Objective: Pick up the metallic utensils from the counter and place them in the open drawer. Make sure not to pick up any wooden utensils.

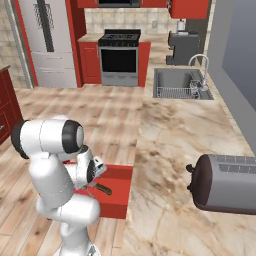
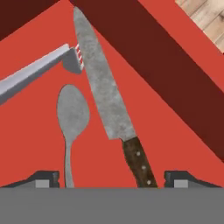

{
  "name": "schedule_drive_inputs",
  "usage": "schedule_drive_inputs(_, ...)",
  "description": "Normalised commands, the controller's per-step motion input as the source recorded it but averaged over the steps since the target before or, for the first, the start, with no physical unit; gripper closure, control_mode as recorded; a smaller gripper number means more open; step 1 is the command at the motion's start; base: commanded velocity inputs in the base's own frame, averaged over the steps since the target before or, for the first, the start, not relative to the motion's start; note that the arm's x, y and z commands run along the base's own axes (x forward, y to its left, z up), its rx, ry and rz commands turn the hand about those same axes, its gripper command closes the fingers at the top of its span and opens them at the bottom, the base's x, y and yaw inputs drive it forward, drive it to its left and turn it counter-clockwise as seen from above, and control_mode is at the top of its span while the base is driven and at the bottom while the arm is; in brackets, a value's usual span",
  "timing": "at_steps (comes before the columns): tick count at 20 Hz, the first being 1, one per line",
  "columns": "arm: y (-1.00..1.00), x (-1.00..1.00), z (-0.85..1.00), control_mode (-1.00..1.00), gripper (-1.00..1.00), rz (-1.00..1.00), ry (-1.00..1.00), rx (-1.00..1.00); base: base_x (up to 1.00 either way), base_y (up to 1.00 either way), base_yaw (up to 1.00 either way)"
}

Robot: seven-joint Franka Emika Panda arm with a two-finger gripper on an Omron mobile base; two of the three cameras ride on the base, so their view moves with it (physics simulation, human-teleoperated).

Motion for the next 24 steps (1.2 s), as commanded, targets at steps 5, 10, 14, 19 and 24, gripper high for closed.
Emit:
schedule_drive_inputs(5, 0.0, -0.07, 1.0, -1.0, -1.0, 0.0, -0.02, 0.0, 0.0, 0.0, 0.0)
schedule_drive_inputs(10, 0.0, -0.03, 1.0, -1.0, -1.0, 0.0, 0.0, 0.0, 0.0, 0.0, 0.0)
schedule_drive_inputs(14, -0.02, -0.08, 1.0, -1.0, -1.0, 0.0, 0.04, 0.0, 0.0, 0.0, 0.0)
schedule_drive_inputs(19, 0.0, -0.42, 0.91, -1.0, -1.0, -0.01, 0.22, 0.0, 0.0, 0.0, 0.0)
schedule_drive_inputs(24, -0.05, -0.72, 0.31, -1.0, -1.0, -0.02, 0.12, 0.0, 0.0, 0.0, 0.0)
